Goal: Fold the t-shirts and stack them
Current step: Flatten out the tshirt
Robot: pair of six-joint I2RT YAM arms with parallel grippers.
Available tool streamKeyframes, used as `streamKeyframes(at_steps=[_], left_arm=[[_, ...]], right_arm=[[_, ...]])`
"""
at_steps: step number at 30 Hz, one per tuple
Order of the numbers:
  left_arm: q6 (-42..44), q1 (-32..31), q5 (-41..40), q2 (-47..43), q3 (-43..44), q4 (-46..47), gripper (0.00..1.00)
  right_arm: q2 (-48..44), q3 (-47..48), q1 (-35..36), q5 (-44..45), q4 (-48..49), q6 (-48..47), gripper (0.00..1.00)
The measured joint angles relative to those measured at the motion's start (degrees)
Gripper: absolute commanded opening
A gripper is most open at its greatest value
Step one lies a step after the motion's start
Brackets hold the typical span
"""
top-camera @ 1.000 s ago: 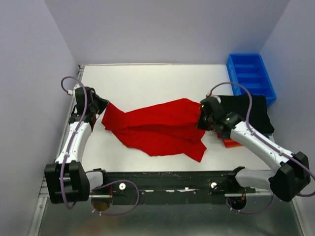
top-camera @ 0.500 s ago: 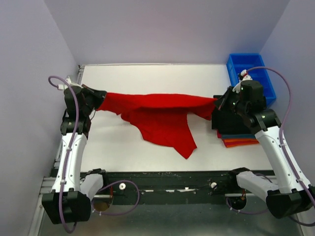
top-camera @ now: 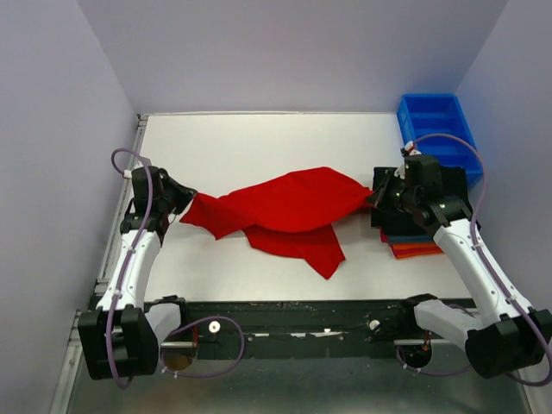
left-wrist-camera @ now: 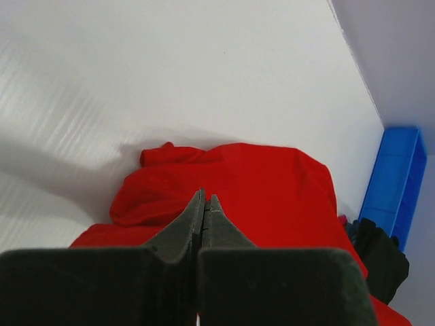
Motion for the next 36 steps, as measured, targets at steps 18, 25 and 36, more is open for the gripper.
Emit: streamKeyframes(at_steps=[18, 25, 36], left_arm=[[7.54, 0.00, -3.32, 31.52, 14.93, 5.14, 0.78], [11.37, 0.02, -12.85, 29.20, 12.76, 1.36, 0.66], [11.43, 0.02, -17.57, 21.92, 3.63, -1.73, 0.55]], right_arm=[[13.20, -0.52, 0.00, -1.11, 14.08, 0.96, 0.03], [12.41, -1.42, 0.00, -2.03, 15.28, 0.98, 0.02], [10.47, -2.40, 0.00, -2.67, 15.80, 1.01, 0.03]])
